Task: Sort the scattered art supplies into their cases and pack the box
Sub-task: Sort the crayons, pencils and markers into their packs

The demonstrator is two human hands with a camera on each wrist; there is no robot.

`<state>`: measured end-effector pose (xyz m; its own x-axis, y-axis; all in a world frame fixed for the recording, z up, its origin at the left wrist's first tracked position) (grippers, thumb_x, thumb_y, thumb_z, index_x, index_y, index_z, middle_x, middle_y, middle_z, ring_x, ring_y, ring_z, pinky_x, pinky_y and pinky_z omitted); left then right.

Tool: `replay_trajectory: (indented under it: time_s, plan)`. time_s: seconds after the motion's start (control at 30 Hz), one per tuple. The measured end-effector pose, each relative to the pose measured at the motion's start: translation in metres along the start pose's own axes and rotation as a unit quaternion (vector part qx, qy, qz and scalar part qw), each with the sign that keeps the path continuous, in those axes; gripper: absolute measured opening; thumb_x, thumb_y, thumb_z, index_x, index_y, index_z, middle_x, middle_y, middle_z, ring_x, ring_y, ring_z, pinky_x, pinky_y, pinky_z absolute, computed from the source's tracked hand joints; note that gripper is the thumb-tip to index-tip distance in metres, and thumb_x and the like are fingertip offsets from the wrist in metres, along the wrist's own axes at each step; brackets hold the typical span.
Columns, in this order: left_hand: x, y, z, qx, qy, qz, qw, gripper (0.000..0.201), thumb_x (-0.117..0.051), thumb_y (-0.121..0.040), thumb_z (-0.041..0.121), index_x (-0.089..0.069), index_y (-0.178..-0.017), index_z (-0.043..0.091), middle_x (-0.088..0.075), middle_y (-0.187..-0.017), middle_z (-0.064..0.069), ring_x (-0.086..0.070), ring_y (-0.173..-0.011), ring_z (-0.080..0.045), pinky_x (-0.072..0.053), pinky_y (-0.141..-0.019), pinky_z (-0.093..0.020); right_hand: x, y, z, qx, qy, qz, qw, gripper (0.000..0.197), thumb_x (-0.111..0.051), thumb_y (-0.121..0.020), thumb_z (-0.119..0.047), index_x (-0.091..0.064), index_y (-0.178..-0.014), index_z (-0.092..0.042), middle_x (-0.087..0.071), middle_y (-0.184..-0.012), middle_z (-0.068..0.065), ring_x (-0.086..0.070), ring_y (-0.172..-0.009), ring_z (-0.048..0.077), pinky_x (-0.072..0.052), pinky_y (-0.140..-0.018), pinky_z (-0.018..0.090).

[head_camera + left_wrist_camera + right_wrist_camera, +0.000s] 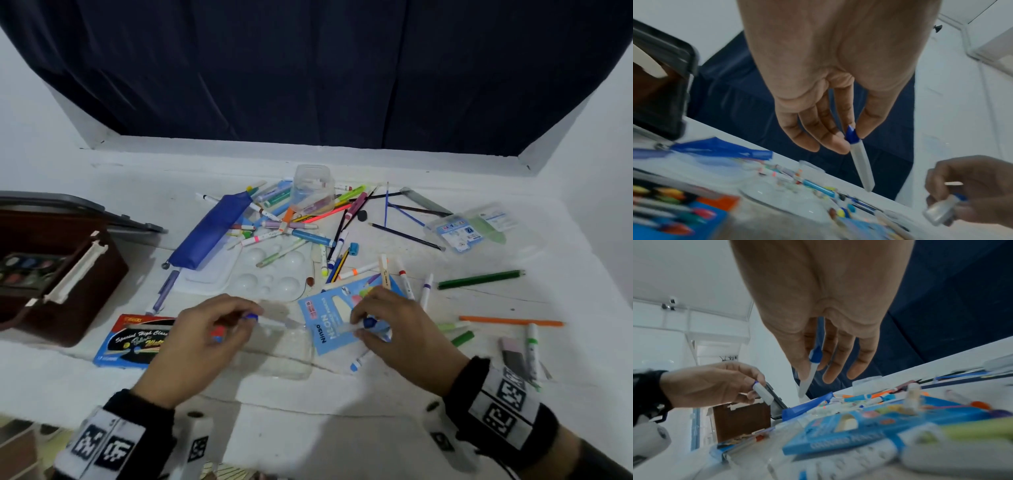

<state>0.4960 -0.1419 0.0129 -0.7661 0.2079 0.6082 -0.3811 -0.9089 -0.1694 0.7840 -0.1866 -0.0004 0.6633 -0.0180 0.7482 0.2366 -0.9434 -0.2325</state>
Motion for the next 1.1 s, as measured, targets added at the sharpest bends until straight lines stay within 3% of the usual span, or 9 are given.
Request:
replay_trajectory:
  time_s: [0.07, 0.27, 0.43, 0.6, 0.73, 0.9, 1.1]
  plan:
    - [0.022, 0.001, -0.014, 0.016, -0.006, -0.012, 1.000, 0.019, -0.068, -0.092, 0.012, -0.072, -0.099, 0.028, -0.072, -0.100, 0.008, -0.071, -0.091, -0.013, -0.056, -0.080, -0.026, -0.011, -0.013, -0.011, -0.002, -0.028, 0.004, 1.000, 0.018, -0.073, -0.085, -0.013, -0.063, -0.091, -0.027, -0.058, -0.093, -0.010, -0.057, -0.089, 0.007, -0.048, -0.081, 0.023]
    - [0.052, -0.012, -0.041, 0.021, -0.040, -0.097, 0.994, 0.009, -0.068, -0.093, 0.021, -0.067, -0.095, 0.029, -0.073, -0.091, 0.009, -0.070, -0.086, -0.012, -0.052, -0.077, -0.019, -0.054, -0.046, -0.047, -0.017, -0.118, -0.008, 0.993, 0.022, -0.069, -0.085, -0.007, -0.065, -0.103, -0.020, -0.057, -0.096, -0.001, -0.060, -0.084, 0.010, -0.051, -0.074, 0.014]
    - [0.046, -0.039, -0.062, -0.046, -0.105, -0.174, 0.978, 0.010, -0.070, -0.092, 0.024, -0.070, -0.096, 0.034, -0.069, -0.090, 0.018, -0.064, -0.088, -0.008, -0.050, -0.078, -0.019, -0.090, -0.065, -0.062, -0.068, -0.121, -0.086, 0.987, 0.024, -0.066, -0.089, -0.011, -0.060, -0.110, -0.021, -0.055, -0.098, -0.003, -0.060, -0.081, 0.011, -0.054, -0.075, 0.026]
    - [0.033, -0.055, -0.071, -0.069, -0.158, -0.244, 0.954, 0.011, -0.069, -0.091, 0.024, -0.073, -0.101, 0.029, -0.071, -0.094, 0.011, -0.063, -0.083, -0.006, -0.052, -0.079, -0.024, -0.109, -0.073, -0.063, -0.100, -0.093, -0.128, 0.982, 0.024, -0.063, -0.091, -0.012, -0.057, -0.113, -0.021, -0.055, -0.103, -0.005, -0.061, -0.086, 0.011, -0.054, -0.077, 0.028]
    - [0.025, -0.060, -0.076, -0.061, -0.238, -0.257, 0.934, 0.016, -0.064, -0.093, 0.027, -0.072, -0.106, 0.028, -0.069, -0.103, 0.009, -0.064, -0.095, -0.013, -0.047, -0.089, -0.030, -0.117, -0.081, -0.061, -0.104, -0.061, -0.140, 0.983, 0.021, -0.065, -0.089, -0.009, -0.062, -0.109, -0.014, -0.057, -0.106, 0.003, -0.062, -0.087, 0.017, -0.051, -0.076, 0.025]
    - [0.019, -0.055, -0.075, -0.093, -0.316, -0.270, 0.905, 0.020, -0.060, -0.096, 0.038, -0.070, -0.112, 0.033, -0.056, -0.107, 0.017, -0.055, -0.105, -0.010, -0.020, -0.084, -0.028, -0.123, -0.087, -0.059, -0.117, -0.055, -0.124, 0.984, 0.019, -0.067, -0.086, -0.008, -0.066, -0.104, -0.011, -0.060, -0.105, 0.005, -0.063, -0.085, 0.020, -0.050, -0.077, 0.027]
    - [0.031, -0.042, -0.076, -0.103, -0.344, -0.262, 0.896, 0.026, -0.064, -0.089, 0.049, -0.070, -0.109, 0.035, -0.056, -0.114, 0.020, -0.050, -0.107, -0.002, -0.022, -0.091, -0.033, -0.125, -0.087, -0.058, -0.123, -0.051, -0.115, 0.984, 0.018, -0.068, -0.087, -0.012, -0.065, -0.105, -0.013, -0.060, -0.106, 0.004, -0.063, -0.086, 0.018, -0.051, -0.079, 0.028]
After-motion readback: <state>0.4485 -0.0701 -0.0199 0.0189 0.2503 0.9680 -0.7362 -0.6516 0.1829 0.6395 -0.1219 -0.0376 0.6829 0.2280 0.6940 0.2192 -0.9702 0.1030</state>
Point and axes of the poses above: each hand's wrist, its own y-axis away from the middle knuckle, its own x-axis out of the back of the hand, z = x × y, the point moved 2 cm from there along -y, towards the middle knuckle
